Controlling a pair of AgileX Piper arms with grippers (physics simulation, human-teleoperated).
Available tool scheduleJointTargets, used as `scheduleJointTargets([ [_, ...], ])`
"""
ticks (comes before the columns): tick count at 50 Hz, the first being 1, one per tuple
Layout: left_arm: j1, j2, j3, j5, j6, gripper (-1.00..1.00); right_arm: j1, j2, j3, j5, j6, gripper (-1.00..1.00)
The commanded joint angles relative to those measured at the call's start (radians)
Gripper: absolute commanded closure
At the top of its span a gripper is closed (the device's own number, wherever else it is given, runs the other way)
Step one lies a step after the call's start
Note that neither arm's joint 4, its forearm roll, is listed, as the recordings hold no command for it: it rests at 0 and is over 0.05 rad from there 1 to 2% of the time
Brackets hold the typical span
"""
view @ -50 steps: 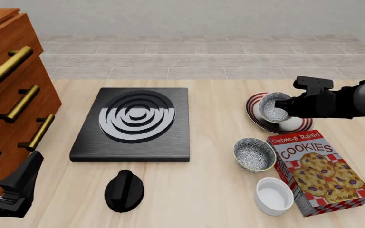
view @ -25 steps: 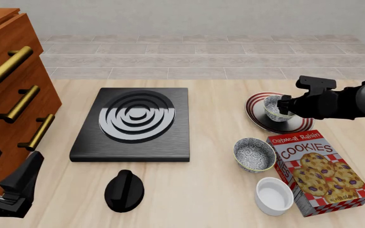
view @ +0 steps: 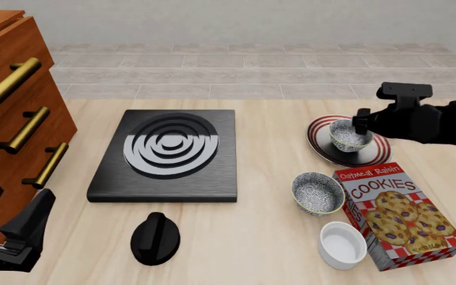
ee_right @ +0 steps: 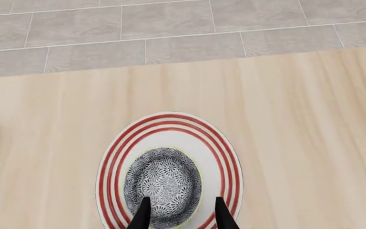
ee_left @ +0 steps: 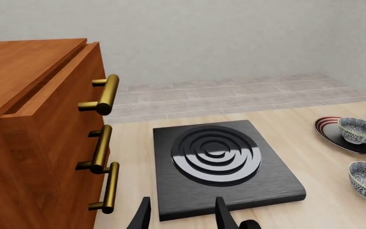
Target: Pick the akita bowl from table center and place it on the plate.
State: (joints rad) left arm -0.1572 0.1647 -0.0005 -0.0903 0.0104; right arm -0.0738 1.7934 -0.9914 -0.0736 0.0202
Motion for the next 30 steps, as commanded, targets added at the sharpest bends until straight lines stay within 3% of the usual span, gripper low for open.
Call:
scheduleJointTargets([
  [1, -0.001, 0.004, 0.0, -0.001, 0.001, -1.0, 0.015, -0.129, 0.065, -0.005, -0.049, -1.0],
  [5, -0.003, 0.006, 0.0, -0.003, 0.002, -1.0, 0.025, -0.172, 0.104, -0.026, -0.053, -1.0],
  [8, -0.005, -0.002, -0.001, 0.005, 0.003, -1.0, 0.018, -0.231, 0.165, -0.073, -0.15, -1.0],
  [9, -0.004, 0.001, 0.0, 0.001, 0.003, -1.0, 0.047, -0.257, 0.185, -0.076, -0.082, -1.0],
  [17, -0.003, -0.003, 0.0, 0.006, 0.003, -1.0, 0.081, -0.399, 0.292, -0.12, -0.064, -1.0],
  [30, -0.004, -0.005, 0.0, 0.013, 0.006, -1.0, 0.134, -0.734, 0.425, -0.063, -0.008, -1.0],
])
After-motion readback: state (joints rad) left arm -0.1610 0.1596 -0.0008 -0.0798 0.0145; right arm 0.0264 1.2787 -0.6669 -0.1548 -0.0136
